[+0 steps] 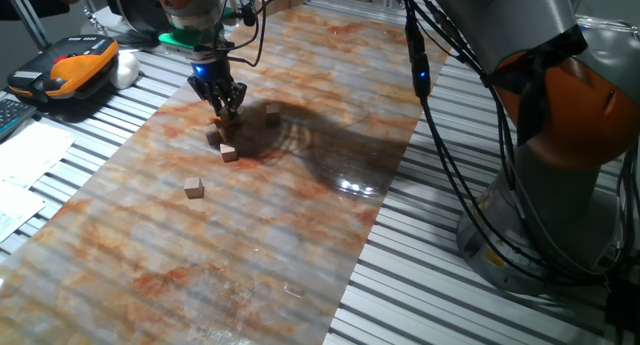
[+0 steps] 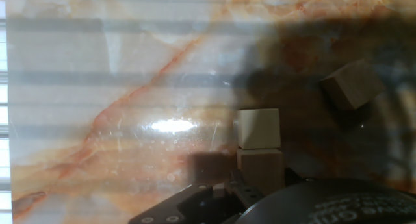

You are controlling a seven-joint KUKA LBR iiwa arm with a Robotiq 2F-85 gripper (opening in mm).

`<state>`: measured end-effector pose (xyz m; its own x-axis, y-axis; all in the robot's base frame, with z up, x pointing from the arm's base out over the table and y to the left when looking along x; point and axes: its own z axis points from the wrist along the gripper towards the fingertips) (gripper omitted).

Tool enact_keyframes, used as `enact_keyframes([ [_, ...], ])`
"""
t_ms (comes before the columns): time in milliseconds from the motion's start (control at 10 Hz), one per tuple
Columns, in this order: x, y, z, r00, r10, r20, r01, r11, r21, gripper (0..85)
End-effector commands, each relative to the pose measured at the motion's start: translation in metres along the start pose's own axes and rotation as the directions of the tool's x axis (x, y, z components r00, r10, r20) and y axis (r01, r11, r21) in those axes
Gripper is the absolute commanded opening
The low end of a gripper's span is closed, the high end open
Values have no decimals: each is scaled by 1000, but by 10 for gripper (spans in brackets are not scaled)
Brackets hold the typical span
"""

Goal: Stack the blocks into a pyramid shape

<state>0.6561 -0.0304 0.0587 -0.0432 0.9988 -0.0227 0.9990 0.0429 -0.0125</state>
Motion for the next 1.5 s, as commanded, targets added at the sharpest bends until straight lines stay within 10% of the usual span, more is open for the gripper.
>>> enact_keyframes([
  [0, 0, 0, 0, 1000, 0, 0, 0, 1000, 1, 0],
  [1400, -1, -4, 11, 1000, -13, -5, 13, 1000, -7, 0],
])
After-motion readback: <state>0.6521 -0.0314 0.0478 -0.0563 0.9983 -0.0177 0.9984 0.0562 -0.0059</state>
